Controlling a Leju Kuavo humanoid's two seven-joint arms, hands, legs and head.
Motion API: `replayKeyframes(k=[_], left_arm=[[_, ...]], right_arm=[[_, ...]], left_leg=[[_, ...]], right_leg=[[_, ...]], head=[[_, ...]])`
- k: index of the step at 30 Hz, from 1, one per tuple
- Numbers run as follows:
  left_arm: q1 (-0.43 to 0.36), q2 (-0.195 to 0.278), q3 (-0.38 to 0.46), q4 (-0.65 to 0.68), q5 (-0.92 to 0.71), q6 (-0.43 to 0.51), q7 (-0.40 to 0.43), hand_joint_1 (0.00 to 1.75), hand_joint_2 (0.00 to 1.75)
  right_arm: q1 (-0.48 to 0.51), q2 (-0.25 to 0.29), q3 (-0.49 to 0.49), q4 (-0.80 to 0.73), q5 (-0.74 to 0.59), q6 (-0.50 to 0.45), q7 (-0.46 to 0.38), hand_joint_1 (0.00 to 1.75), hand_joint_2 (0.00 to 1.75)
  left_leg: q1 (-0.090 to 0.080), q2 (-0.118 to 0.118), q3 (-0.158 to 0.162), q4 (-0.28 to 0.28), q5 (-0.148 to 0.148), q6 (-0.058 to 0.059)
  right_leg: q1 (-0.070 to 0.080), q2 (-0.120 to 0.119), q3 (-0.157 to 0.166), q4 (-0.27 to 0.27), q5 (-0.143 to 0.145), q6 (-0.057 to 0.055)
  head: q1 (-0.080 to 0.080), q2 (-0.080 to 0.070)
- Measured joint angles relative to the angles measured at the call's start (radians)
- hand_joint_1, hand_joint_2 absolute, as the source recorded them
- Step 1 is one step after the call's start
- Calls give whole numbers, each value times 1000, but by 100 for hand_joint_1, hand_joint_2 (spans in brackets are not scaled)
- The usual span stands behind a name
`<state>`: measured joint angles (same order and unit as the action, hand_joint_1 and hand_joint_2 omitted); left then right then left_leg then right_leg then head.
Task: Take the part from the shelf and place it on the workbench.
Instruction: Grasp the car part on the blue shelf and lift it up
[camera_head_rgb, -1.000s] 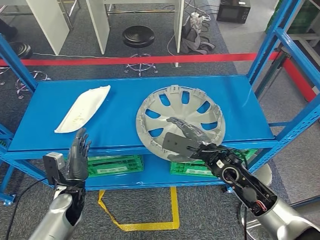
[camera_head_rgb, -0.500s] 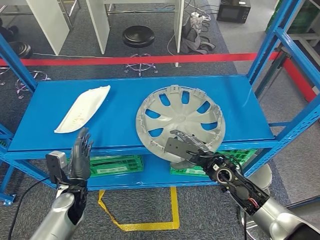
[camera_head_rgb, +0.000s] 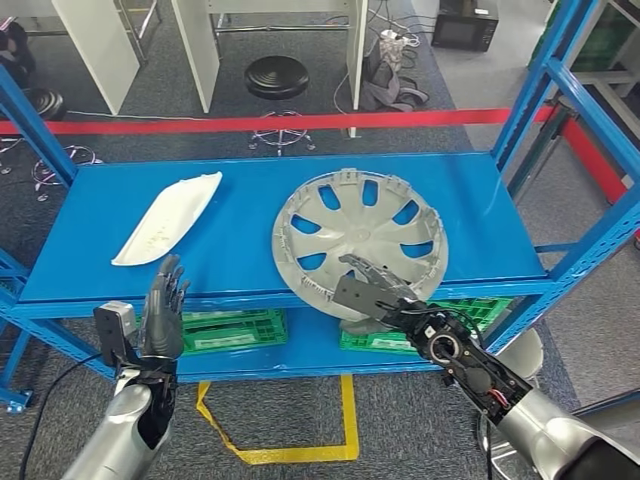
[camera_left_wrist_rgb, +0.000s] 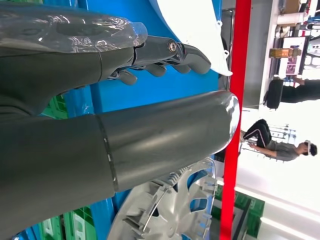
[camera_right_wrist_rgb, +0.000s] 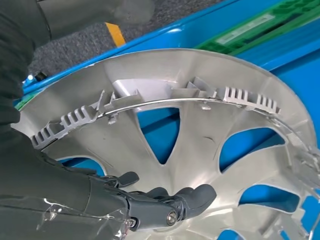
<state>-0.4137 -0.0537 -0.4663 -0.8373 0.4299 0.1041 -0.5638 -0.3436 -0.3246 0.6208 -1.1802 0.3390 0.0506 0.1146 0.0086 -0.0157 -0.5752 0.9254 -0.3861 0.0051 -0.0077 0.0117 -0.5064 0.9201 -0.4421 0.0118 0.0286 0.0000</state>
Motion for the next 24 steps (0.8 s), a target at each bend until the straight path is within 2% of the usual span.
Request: replayKeyframes(k=[14, 24], left_arm=[[0, -3, -7, 1, -1, -6, 0, 0, 0], [4, -2, -8, 1, -3, 0, 6, 0, 0]], right_arm=[[-45, 3, -2, 105, 61, -2, -21, 0, 175], [-75, 2, -13, 164, 160, -5, -13, 0, 175]], left_leg=[[0, 0, 9, 0, 0, 0], [0, 0, 10, 0, 0, 1]], right_leg=[[0, 0, 9, 0, 0, 0], [0, 0, 10, -1, 0, 0]], head=[[0, 0], [0, 0]])
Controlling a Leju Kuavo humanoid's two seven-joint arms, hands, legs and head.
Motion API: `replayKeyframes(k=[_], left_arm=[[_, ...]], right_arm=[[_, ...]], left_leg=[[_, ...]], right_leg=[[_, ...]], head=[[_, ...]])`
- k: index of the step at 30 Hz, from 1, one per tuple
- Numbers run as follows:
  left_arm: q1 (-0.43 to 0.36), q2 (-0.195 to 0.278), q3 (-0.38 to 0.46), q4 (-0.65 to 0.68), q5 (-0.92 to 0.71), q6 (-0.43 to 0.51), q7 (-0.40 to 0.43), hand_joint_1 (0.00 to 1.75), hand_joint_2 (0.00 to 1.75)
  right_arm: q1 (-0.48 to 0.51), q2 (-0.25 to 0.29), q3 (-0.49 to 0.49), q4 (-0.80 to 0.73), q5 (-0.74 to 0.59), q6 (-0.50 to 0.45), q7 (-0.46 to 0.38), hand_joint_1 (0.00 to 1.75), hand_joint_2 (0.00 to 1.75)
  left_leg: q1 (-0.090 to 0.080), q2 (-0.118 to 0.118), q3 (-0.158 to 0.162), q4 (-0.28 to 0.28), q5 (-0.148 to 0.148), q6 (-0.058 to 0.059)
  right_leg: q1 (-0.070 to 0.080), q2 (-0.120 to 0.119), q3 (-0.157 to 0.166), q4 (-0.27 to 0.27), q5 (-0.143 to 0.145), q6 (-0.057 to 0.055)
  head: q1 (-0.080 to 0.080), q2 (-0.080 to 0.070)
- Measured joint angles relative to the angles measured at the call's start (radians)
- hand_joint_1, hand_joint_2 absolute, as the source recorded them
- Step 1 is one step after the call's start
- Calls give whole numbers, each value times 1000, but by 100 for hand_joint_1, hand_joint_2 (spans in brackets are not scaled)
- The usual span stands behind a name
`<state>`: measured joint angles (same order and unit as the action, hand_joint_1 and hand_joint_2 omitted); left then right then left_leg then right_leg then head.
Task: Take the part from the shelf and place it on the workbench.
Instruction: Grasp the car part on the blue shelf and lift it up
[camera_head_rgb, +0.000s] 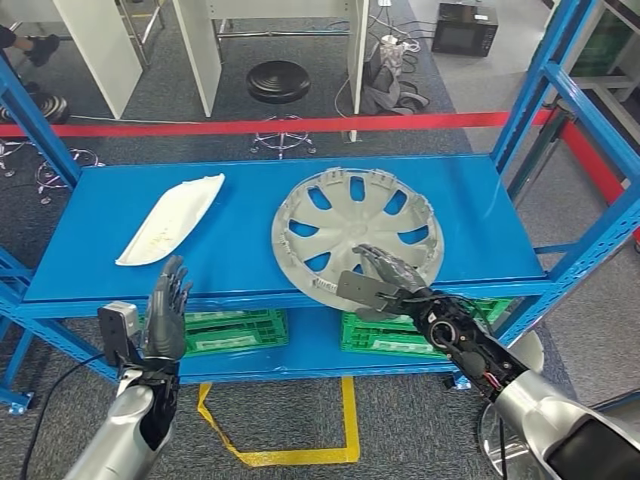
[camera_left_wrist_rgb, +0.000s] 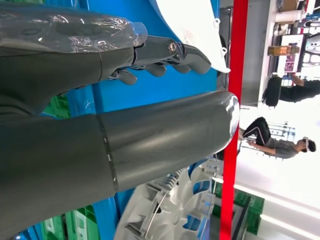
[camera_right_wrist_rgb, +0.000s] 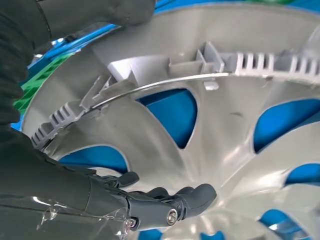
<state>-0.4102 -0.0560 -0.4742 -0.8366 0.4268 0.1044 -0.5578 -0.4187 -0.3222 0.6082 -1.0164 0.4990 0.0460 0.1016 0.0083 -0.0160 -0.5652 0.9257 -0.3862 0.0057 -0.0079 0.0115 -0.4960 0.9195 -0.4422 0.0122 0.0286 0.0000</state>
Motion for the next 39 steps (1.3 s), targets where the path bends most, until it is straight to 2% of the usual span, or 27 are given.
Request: replayKeyframes(k=[16, 26, 39], left_arm=[[24, 23, 0, -20, -5, 8, 22, 0, 0], [25, 25, 0, -27, -5, 5, 26, 0, 0], [25, 23, 0, -28, -4, -6, 21, 0, 0]], right_arm=[[-111, -40, -103, 204, 145, -66, -50, 0, 175], [-146, -68, -140, 296, 319, -216, -88, 0, 175], [-165, -84, -158, 335, 333, -213, -111, 0, 175]], left_leg=[[-2, -2, -3, 1, 0, 1], [-2, -2, -6, 1, 0, 1], [-2, -2, -8, 1, 0, 1]], right_leg=[[-2, -1, 0, 0, 0, 1], [-2, -1, -4, 0, 0, 1], [-2, -1, -6, 0, 0, 1]], head=[[1, 0], [0, 0], [0, 0]])
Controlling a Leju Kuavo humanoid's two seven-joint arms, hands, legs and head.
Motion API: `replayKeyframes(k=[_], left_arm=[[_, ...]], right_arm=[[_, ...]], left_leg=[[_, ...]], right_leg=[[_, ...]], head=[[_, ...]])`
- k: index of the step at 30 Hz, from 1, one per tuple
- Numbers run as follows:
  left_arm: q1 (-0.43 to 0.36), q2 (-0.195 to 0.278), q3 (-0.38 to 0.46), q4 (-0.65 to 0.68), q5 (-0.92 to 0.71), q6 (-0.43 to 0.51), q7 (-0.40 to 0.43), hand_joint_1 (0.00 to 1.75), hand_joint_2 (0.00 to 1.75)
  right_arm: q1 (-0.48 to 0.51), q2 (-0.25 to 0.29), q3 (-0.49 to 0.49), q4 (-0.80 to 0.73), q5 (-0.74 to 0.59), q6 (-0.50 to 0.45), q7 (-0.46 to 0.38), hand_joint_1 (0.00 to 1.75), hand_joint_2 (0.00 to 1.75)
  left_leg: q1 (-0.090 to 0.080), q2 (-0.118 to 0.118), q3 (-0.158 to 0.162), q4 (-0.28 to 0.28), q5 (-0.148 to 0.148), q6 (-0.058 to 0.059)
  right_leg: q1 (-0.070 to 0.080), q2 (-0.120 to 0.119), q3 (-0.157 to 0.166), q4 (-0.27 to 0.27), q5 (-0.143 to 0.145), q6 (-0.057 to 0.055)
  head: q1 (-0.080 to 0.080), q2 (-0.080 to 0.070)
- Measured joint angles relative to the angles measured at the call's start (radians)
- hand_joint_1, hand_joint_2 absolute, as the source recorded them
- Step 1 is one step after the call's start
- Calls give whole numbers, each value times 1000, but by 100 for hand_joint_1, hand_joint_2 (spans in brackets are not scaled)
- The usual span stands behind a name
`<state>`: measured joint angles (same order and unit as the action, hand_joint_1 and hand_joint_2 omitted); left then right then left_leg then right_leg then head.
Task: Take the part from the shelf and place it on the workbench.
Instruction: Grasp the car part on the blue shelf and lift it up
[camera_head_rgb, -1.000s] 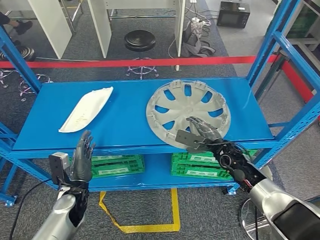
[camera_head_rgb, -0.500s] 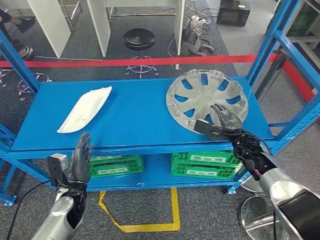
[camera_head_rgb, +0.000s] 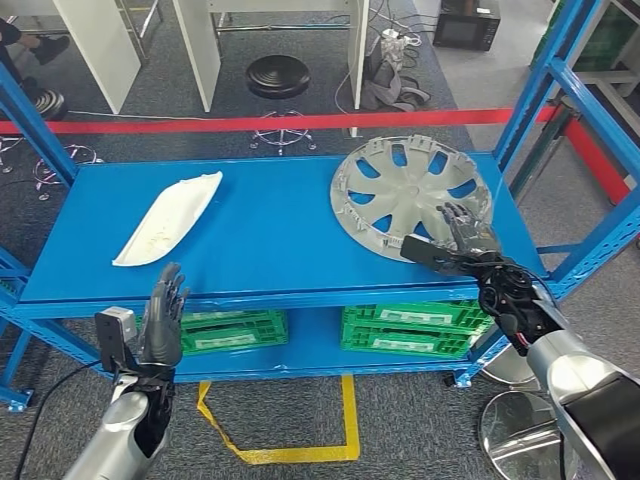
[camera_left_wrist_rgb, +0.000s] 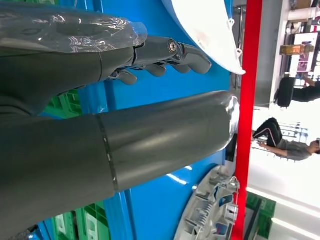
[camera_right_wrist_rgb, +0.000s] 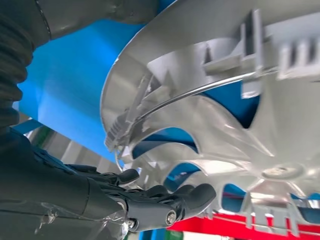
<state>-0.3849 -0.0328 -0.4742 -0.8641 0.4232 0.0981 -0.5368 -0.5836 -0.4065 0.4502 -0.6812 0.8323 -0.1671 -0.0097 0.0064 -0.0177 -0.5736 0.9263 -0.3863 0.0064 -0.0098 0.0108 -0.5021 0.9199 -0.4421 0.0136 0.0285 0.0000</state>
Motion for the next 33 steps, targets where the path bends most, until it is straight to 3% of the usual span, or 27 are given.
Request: replayKeyframes(k=[8, 14, 19, 33], left_arm=[[0, 0, 0, 0, 0, -18, -19, 0, 0], [0, 0, 0, 2, -3, -28, -28, 0, 0], [0, 1, 0, 2, -6, -29, -30, 0, 0], [0, 2, 0, 2, -7, -17, -30, 0, 0]], right_arm=[[-6, 0, -40, -18, -201, 165, -34, 0, 175], [-15, 1, -59, -67, -379, 289, -5, 0, 175], [-17, 2, -58, -143, -525, 381, 71, 0, 175], [-28, 8, -31, -206, -563, 392, 93, 0, 175]], left_leg=[[0, 0, -1, 0, 0, 0], [0, 0, -1, 0, 0, 0], [0, 0, -2, 0, 0, 0], [0, -3, -6, 0, 0, 0]], right_leg=[[0, 0, 0, 0, 0, 0], [1, 0, -1, 0, 0, 0], [1, 0, -1, 1, 0, 0], [0, -1, -5, 1, 0, 0]], head=[[0, 0], [0, 0], [0, 0], [0, 0]])
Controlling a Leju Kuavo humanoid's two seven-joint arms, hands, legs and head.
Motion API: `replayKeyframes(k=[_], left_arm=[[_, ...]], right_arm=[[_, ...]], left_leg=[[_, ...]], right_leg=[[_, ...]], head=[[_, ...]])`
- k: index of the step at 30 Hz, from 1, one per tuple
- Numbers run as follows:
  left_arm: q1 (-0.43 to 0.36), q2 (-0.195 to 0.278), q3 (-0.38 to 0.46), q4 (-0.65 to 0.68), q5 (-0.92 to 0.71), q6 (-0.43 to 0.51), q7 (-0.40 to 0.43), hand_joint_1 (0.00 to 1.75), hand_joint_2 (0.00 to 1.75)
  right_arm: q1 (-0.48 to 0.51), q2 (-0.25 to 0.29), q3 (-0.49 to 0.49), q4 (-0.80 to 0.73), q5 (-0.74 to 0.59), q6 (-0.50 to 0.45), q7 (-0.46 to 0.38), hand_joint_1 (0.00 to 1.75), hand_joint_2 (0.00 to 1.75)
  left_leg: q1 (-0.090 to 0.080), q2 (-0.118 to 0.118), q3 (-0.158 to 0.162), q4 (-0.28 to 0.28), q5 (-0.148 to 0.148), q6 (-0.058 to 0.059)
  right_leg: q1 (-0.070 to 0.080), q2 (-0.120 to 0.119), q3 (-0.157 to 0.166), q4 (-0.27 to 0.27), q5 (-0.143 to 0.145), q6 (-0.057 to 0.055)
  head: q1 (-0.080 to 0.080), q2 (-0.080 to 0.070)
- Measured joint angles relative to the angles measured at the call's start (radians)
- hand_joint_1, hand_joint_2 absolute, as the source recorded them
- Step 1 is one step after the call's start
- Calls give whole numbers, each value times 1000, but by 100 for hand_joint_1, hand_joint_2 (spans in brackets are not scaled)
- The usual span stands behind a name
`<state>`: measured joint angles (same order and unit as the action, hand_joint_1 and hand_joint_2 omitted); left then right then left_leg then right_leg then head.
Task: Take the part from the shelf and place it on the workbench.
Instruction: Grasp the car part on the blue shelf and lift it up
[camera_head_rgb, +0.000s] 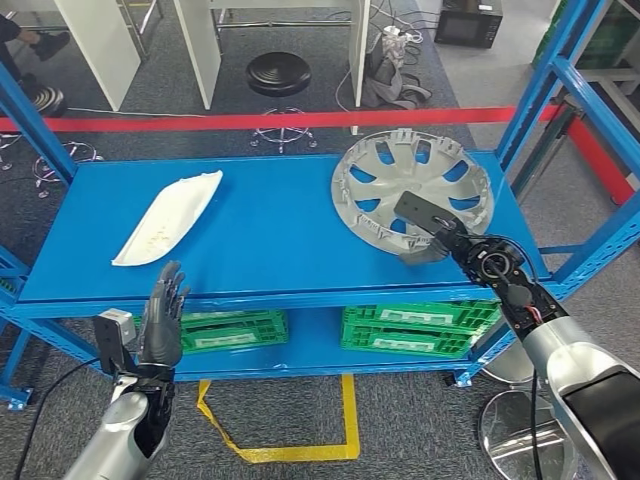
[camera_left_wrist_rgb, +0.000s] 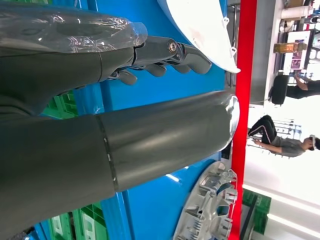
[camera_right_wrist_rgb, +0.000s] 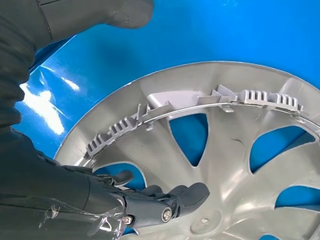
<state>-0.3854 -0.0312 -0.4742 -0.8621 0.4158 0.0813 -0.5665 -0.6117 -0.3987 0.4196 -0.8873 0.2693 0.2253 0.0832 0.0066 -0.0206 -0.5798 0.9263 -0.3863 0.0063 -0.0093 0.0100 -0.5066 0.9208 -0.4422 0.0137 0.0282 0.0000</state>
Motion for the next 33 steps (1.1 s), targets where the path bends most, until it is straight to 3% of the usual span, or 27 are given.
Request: replayKeyframes(k=[13, 28, 33], left_arm=[[0, 5, 0, 0, 0, -5, 0, 0, 0], [0, 15, 0, 0, 14, -1, 4, 0, 0], [0, 18, 0, 0, 14, -1, 4, 0, 0]], right_arm=[[-8, 0, 13, 26, 14, -33, -16, 0, 175], [-37, -1, 60, 164, 300, -164, -80, 0, 175], [-43, -1, 78, 198, 338, -185, -93, 0, 175]], left_leg=[[0, 0, -1, 0, 0, 0], [0, 0, -2, 0, 0, 0], [0, 0, -2, 0, 0, 0]], right_leg=[[0, 0, -2, 0, 0, 0], [0, 0, -3, 0, 0, 0], [0, 0, -3, 0, 0, 0]], head=[[0, 0], [1, 0], [0, 0]])
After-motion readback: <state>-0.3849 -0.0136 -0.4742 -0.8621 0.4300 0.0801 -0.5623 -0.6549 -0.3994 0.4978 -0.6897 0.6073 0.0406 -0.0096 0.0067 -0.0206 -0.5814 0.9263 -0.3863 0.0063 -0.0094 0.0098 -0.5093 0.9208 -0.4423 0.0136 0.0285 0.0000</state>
